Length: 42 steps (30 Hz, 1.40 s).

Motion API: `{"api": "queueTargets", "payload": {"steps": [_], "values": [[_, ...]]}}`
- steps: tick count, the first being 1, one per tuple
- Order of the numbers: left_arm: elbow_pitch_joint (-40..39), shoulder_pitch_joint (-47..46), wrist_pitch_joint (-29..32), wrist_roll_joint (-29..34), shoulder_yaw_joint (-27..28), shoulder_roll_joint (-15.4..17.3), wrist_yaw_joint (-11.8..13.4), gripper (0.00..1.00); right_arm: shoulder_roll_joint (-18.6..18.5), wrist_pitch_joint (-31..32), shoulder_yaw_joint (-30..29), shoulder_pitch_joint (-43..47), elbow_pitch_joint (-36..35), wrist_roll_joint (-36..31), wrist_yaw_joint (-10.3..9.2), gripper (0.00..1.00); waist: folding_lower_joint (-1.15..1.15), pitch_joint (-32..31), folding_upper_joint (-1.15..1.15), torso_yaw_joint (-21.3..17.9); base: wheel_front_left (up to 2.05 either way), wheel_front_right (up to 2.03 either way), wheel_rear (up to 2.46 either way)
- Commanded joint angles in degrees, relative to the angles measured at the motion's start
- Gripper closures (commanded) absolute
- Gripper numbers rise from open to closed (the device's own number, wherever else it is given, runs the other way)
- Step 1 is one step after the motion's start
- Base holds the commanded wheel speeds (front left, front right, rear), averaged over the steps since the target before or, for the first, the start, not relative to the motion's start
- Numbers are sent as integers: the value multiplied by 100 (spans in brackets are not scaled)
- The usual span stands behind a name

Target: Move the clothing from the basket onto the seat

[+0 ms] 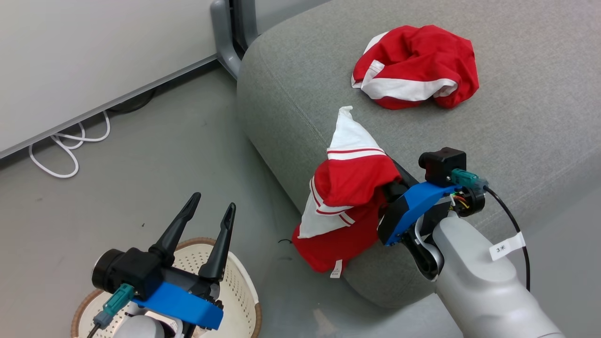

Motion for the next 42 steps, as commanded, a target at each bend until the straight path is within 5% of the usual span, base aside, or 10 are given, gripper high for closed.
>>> {"api": "queueTargets", "payload": {"steps": [1,15,32,42], "values": [[-5,-87,-14,-5,-11,21,-7,0,2,-34,-34,-7,-33,-33,3,100,0,21,0,25,0,0,0],[-203,-373,-15,117,20,175,-7,0,-291,196,-1321,-1444,-245,-521,3,100,0,769,0,292,0,0,0],[-1191,-1064,147,377,-145,617,14,0,-2106,1598,-3595,-3299,-1597,-1070,3,100,0,2424,0,789,0,0,0],[-1819,-1289,341,565,-112,887,52,0,-2007,1633,-4443,-2754,-1261,-1345,3,100,0,3202,0,894,0,0,0]]}}
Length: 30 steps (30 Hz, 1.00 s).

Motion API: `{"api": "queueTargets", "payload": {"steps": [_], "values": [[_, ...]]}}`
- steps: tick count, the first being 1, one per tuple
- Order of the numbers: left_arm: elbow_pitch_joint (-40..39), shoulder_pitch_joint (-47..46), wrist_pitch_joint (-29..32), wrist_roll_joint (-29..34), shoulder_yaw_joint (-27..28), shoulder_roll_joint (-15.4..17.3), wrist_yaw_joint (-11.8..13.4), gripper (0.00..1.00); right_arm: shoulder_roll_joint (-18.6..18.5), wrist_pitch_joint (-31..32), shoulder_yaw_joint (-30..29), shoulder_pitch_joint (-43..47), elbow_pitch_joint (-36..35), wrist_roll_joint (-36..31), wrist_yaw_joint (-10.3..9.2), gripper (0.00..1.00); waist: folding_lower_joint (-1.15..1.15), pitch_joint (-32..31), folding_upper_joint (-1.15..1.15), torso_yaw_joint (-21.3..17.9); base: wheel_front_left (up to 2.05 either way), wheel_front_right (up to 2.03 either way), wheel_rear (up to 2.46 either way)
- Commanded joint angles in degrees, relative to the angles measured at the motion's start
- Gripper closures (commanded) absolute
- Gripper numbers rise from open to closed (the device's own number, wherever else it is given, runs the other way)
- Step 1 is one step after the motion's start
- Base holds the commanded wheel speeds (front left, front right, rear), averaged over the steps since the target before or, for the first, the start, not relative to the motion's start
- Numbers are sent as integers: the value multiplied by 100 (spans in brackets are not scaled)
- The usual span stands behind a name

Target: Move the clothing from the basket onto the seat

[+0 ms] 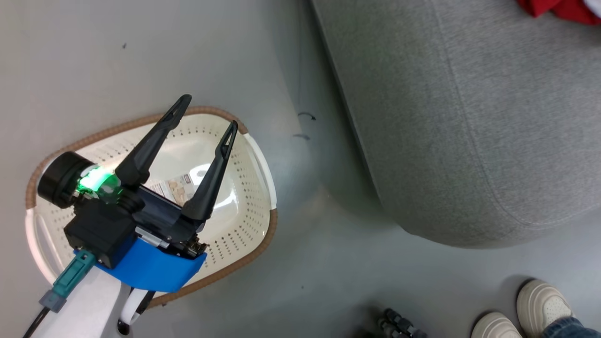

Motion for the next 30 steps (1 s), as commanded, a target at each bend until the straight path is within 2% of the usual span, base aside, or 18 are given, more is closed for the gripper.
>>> {"api": "queueTargets", "payload": {"steps": [1,9,10,11,12,18,22,30], "values": [[-74,-106,29,37,9,53,13,0,72,-76,-119,121,128,-41,2,100,-1,191,0,46,0,0,0],[-306,-84,216,78,23,224,62,0,335,-342,-481,276,1028,-289,2,100,-1,393,0,29,0,0,0],[-323,-90,235,76,29,235,71,0,367,-371,-505,261,1132,-310,2,82,-1,401,0,28,0,0,0],[-337,-94,248,70,37,249,71,0,383,-403,-527,240,1223,-359,2,49,-1,403,0,25,0,0,0],[-345,-94,249,63,40,259,76,0,386,-424,-541,221,1303,-410,2,0,-1,397,0,22,0,0,0],[-253,-80,181,8,0,214,79,0,332,-555,-573,184,1657,-614,2,0,-1,195,0,34,0,0,0],[-53,-64,83,-23,-65,127,81,0,377,-667,-344,312,1803,-775,2,0,-1,-93,0,56,0,0,0],[615,14,-134,-192,-168,-177,83,0,432,-958,-108,652,1941,-618,2,0,-1,-860,0,198,0,0,0]]}}
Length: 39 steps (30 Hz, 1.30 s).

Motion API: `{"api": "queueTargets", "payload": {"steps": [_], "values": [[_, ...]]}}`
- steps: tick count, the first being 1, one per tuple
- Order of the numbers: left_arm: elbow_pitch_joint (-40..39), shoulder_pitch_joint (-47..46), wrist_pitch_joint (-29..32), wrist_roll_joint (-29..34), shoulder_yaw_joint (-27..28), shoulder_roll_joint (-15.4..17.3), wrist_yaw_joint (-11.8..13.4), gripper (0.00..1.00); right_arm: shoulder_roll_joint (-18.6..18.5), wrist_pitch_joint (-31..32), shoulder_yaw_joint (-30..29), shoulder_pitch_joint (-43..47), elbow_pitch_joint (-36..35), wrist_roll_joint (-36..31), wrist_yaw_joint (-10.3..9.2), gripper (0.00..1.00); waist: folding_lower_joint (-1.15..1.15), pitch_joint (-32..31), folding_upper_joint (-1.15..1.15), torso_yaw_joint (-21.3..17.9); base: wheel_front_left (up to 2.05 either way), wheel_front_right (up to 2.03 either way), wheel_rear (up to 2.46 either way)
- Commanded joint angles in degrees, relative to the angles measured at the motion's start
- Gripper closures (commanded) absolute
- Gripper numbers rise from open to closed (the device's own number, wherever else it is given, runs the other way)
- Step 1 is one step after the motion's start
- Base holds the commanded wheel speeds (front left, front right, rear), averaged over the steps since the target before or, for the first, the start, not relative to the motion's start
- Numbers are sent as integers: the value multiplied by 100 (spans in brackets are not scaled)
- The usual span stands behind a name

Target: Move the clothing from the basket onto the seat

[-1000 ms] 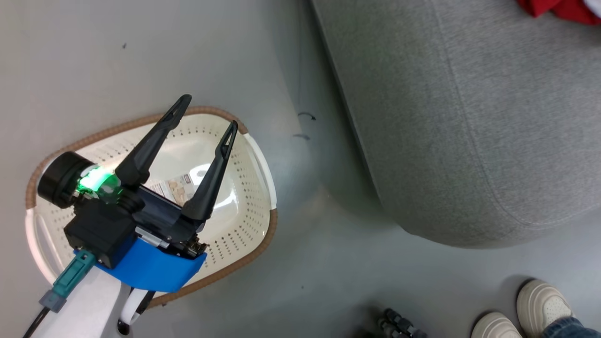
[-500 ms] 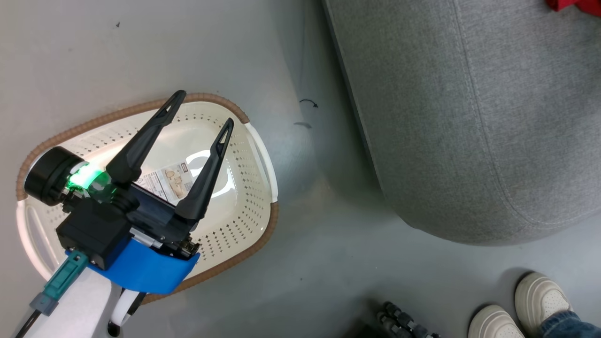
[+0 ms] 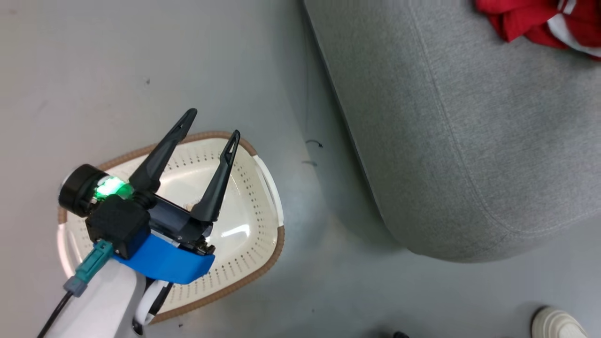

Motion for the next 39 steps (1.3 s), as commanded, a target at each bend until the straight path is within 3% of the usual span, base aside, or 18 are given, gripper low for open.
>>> {"api": "queueTargets", "payload": {"steps": [1,15,24,34,39], "values": [[123,50,-59,-55,-7,-77,-5,0,-24,-81,57,157,2,33,1,0,0,-380,0,109,0,0,0],[930,527,-243,-395,277,-686,-36,0,309,-209,770,1480,-588,149,1,0,0,-1696,0,469,0,0,0],[1148,1052,-245,-381,752,-1018,-106,0,539,-85,1086,2813,-1882,127,2,0,0,-2310,0,775,0,0,0],[1351,1414,-245,-376,1206,-1228,-130,0,1283,188,798,4237,-3681,-39,2,0,0,-2699,0,1156,0,0,0],[1461,1479,-242,-408,1380,-1319,-133,0,1485,341,896,4795,-4342,-200,2,0,0,-2833,0,1414,0,0,0]]}}
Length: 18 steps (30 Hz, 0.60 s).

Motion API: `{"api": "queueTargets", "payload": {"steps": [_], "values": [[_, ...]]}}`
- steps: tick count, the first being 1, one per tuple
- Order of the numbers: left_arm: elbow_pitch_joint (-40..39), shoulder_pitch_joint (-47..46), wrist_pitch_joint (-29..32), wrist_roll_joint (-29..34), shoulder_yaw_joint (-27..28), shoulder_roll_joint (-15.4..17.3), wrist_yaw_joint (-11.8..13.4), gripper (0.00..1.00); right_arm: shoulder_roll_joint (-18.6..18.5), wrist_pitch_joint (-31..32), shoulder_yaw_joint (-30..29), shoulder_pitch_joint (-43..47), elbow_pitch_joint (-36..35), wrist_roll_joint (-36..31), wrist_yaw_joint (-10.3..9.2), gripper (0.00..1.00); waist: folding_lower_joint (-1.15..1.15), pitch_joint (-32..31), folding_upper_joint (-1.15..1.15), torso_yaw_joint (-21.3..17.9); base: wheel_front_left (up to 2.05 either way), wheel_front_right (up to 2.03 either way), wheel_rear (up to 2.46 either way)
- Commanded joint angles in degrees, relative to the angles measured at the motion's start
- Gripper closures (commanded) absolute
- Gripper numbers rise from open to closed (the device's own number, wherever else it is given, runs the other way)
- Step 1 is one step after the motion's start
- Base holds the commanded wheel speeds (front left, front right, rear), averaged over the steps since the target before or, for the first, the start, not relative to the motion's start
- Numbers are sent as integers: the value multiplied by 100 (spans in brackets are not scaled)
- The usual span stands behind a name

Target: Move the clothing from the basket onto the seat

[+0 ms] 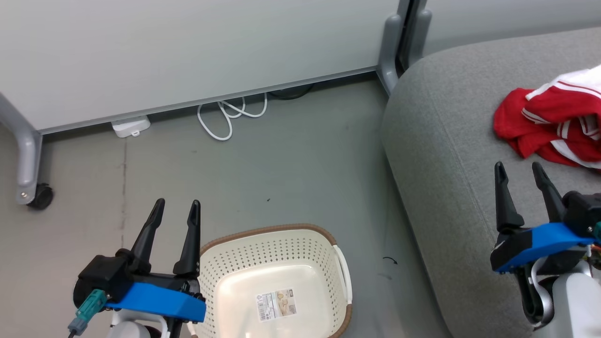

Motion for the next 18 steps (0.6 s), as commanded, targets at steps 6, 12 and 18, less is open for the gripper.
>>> {"api": "queueTargets", "payload": {"steps": [6,12,18], "values": [[186,110,-15,42,246,-69,-9,0,86,137,176,553,-470,-23,3,0,1,-197,0,357,0,0,0],[344,204,-14,15,420,-93,-10,0,96,160,298,877,-627,132,3,0,1,-316,0,553,0,0,0],[452,277,-14,17,529,-122,-9,0,95,170,420,1101,-648,254,3,0,1,-388,0,698,0,0,0]]}}
